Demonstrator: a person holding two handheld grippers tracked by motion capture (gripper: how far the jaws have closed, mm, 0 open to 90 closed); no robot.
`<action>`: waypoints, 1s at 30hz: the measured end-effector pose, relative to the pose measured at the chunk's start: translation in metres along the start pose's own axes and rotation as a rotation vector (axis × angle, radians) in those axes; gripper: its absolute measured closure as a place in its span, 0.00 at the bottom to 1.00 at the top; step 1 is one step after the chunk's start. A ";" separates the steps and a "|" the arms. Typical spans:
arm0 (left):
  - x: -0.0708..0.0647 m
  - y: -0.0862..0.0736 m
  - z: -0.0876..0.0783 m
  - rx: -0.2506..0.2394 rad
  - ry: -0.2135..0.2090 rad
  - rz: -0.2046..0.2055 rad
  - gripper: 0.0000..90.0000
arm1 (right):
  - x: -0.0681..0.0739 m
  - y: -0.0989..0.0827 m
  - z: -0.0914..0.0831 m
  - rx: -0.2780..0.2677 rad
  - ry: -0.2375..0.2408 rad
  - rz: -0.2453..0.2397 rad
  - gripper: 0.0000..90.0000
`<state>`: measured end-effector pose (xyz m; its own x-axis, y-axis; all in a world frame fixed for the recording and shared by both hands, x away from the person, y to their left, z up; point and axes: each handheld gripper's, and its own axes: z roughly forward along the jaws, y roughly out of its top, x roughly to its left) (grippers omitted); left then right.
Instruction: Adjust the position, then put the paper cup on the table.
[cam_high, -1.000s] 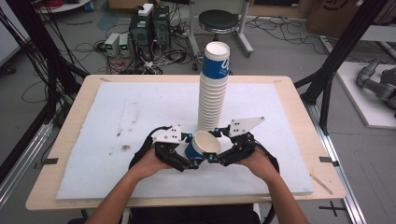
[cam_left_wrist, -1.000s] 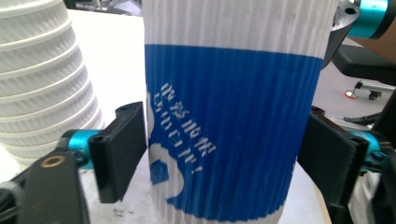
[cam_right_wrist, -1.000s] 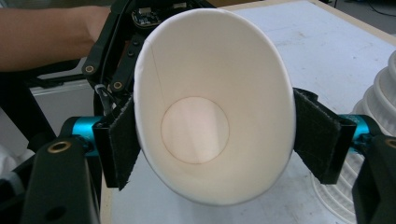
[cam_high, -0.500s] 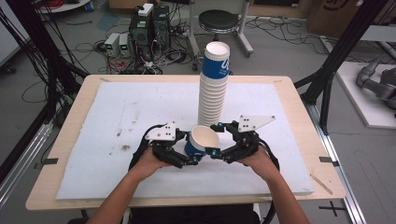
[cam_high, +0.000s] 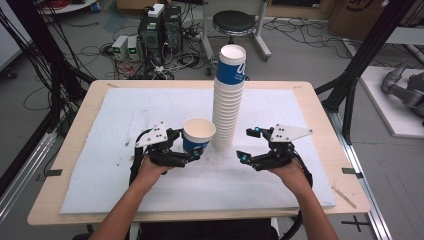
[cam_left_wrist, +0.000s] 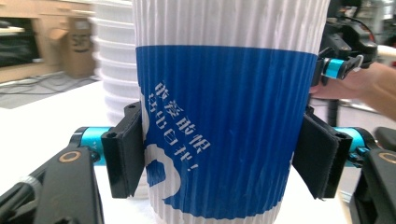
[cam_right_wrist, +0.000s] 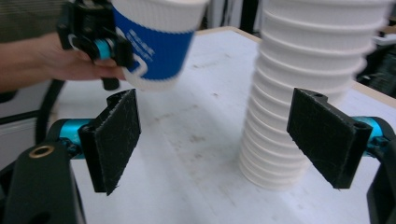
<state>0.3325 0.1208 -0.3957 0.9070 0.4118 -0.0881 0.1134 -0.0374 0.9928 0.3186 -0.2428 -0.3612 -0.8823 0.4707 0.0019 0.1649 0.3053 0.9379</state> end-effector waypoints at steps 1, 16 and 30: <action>0.001 0.000 -0.003 -0.002 0.016 0.003 0.30 | -0.001 -0.002 -0.002 0.006 -0.015 0.001 0.20; 0.015 0.000 -0.042 -0.079 0.145 -0.010 0.30 | -0.018 -0.025 -0.032 0.017 -0.174 0.043 0.20; 0.027 -0.001 -0.055 -0.109 0.219 -0.001 0.30 | -0.023 -0.031 -0.040 0.024 -0.209 0.080 0.20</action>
<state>0.3348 0.1826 -0.3948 0.7958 0.6000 -0.0813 0.0593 0.0564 0.9966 0.3161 -0.2963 -0.3759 -0.7555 0.6552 0.0020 0.2436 0.2781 0.9291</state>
